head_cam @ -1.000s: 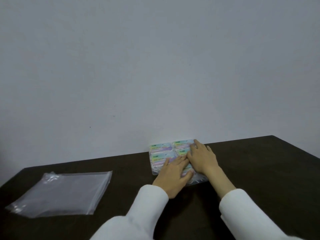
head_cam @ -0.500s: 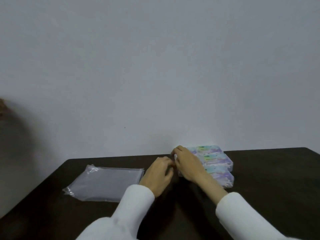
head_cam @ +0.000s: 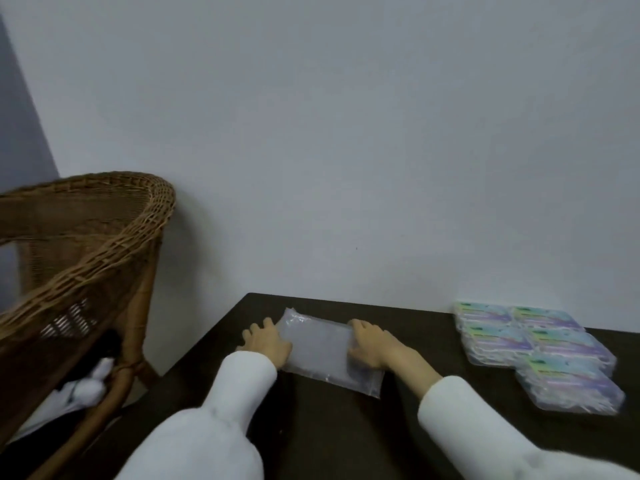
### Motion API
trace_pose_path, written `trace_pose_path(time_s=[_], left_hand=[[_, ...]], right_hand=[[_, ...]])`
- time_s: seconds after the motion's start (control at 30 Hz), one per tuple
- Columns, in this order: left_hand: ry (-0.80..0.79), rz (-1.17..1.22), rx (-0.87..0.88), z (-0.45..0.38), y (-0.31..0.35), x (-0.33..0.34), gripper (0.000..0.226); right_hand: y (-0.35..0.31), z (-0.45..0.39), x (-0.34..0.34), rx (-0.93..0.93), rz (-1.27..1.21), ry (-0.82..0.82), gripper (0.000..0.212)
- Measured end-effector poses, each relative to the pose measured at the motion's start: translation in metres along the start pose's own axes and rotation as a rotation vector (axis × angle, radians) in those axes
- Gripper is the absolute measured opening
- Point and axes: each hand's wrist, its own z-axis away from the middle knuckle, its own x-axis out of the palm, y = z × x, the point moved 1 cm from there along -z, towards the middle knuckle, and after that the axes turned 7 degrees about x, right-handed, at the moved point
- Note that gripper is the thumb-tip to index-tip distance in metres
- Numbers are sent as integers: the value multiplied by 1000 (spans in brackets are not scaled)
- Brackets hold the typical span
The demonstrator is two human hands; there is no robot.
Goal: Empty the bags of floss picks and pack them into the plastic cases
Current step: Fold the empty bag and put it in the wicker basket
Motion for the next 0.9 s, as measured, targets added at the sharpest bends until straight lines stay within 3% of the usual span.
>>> trace_pose_path(time_s=[0.1, 0.23, 0.37, 0.43, 0.53, 0.67, 0.8, 0.9], left_hand=[[-32, 159, -43, -6, -15, 5, 60], [45, 303, -45, -5, -17, 7, 65], [155, 536, 44, 4, -5, 7, 38], [226, 616, 114, 8, 2, 6, 34], [266, 864, 113, 16, 10, 6, 47], [79, 1297, -39, 35, 21, 18, 63], [-115, 1377, 9, 68, 41, 31, 53], [-250, 1329, 133, 88, 58, 43, 42]], right_hand=[[-2, -4, 5, 45, 86, -25, 65], [0, -1, 5, 56, 102, 36, 73], [4, 10, 6, 88, 4, 97, 73], [11, 17, 12, 128, -181, 102, 56], [24, 33, 22, 146, -574, 169, 15], [38, 70, 30, 111, -863, 253, 3], [56, 104, 32, 117, -1186, 307, 24], [71, 123, 31, 111, -1255, 396, 35]])
